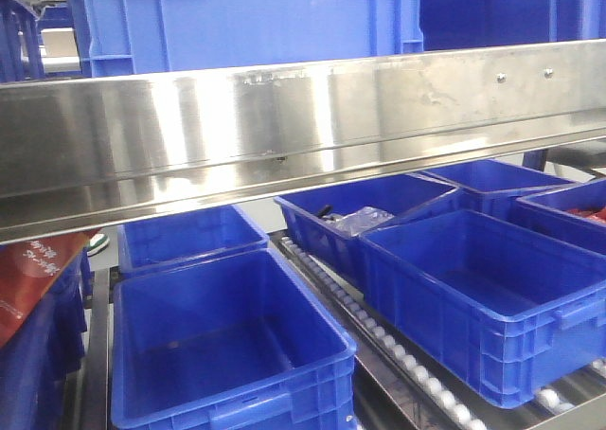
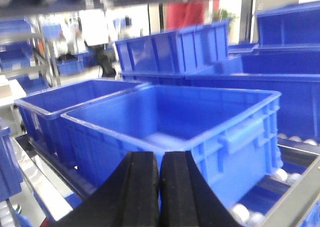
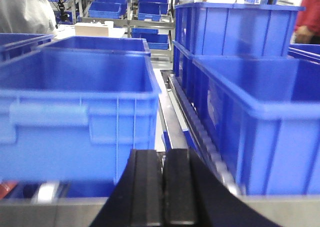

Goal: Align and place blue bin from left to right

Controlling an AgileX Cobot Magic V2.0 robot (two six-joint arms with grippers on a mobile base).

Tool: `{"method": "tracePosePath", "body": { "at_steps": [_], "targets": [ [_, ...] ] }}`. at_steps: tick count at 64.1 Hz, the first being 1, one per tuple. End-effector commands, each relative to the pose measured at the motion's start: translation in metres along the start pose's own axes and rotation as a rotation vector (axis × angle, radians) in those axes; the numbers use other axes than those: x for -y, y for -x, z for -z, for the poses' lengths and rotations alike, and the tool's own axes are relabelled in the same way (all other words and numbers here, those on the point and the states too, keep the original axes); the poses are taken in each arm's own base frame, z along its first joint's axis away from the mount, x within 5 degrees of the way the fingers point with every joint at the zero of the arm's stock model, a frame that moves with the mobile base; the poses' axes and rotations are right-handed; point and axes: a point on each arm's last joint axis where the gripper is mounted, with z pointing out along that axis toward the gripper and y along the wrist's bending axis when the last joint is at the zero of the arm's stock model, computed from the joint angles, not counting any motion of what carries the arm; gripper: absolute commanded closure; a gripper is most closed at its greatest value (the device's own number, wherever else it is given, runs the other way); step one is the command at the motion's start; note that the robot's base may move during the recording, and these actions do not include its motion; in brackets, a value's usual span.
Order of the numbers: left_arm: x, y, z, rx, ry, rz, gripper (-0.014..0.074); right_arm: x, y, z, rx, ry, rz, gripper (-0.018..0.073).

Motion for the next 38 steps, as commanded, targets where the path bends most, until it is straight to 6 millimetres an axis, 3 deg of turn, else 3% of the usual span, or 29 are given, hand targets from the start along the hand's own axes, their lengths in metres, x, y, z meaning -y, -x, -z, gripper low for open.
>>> {"method": "tracePosePath", "body": {
  "at_steps": [1,21,30,38],
  "targets": [
    [0.001,-0.015,0.014,0.027,0.002,0.002,0.0583,-0.001,-0.012,0.017,0.049,-0.009,0.014,0.0638],
    [0.005,-0.072,0.062,0.086,-0.006,0.037,0.0583,-0.005,-0.068,0.060,0.098,-0.014,0.016,0.0638],
    [0.005,-0.081,0.077,0.120,-0.001,0.040,0.0583,-0.006,-0.091,0.067,0.093,-0.014,0.016,0.0638],
    [0.005,-0.080,0.080,0.145,0.000,0.041,0.0583,-0.006,-0.098,0.066,0.065,-0.011,0.015,0.0638]
  ]
}}
